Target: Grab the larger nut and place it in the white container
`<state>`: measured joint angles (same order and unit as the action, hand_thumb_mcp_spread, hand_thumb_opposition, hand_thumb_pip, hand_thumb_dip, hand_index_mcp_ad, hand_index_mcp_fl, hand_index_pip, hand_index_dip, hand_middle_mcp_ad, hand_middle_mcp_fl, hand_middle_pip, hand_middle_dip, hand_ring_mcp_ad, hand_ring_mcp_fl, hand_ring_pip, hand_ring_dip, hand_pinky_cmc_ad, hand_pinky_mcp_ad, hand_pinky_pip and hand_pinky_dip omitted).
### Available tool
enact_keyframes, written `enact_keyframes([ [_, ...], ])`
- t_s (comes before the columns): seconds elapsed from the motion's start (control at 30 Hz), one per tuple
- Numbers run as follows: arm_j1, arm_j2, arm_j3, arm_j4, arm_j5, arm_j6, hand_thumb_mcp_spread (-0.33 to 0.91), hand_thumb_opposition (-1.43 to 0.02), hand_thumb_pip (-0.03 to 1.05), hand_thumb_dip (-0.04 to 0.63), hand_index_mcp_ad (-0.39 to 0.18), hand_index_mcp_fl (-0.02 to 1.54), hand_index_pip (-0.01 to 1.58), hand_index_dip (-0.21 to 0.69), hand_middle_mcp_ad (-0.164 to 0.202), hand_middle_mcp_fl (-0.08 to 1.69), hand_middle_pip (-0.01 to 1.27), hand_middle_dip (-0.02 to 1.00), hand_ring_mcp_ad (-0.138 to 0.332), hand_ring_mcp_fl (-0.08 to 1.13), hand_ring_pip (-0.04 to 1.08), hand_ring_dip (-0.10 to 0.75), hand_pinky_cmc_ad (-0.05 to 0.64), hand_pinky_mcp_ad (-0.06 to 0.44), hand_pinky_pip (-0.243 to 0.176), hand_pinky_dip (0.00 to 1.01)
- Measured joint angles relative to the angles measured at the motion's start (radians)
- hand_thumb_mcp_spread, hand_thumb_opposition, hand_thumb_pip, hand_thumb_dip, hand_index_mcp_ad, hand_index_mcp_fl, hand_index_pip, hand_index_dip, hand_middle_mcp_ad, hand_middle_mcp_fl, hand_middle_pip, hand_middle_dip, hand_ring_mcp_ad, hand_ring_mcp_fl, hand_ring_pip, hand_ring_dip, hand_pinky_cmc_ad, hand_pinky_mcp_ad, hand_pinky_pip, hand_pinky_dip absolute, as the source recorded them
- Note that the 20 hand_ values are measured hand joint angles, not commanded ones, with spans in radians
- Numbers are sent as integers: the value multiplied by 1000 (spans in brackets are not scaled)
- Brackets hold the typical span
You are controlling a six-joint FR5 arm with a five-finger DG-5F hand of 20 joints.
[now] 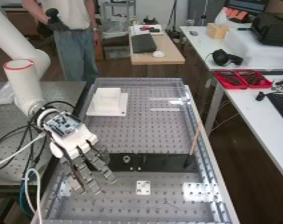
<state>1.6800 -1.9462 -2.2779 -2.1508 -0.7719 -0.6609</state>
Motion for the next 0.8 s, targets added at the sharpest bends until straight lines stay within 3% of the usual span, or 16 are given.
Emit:
enact_keyframes([
  [0.8,7,-10,7,-6,21,23,339,-867,721,222,-126,37,1557,147,68,16,134,220,176,-2,187,94,379,311,-106,682],
])
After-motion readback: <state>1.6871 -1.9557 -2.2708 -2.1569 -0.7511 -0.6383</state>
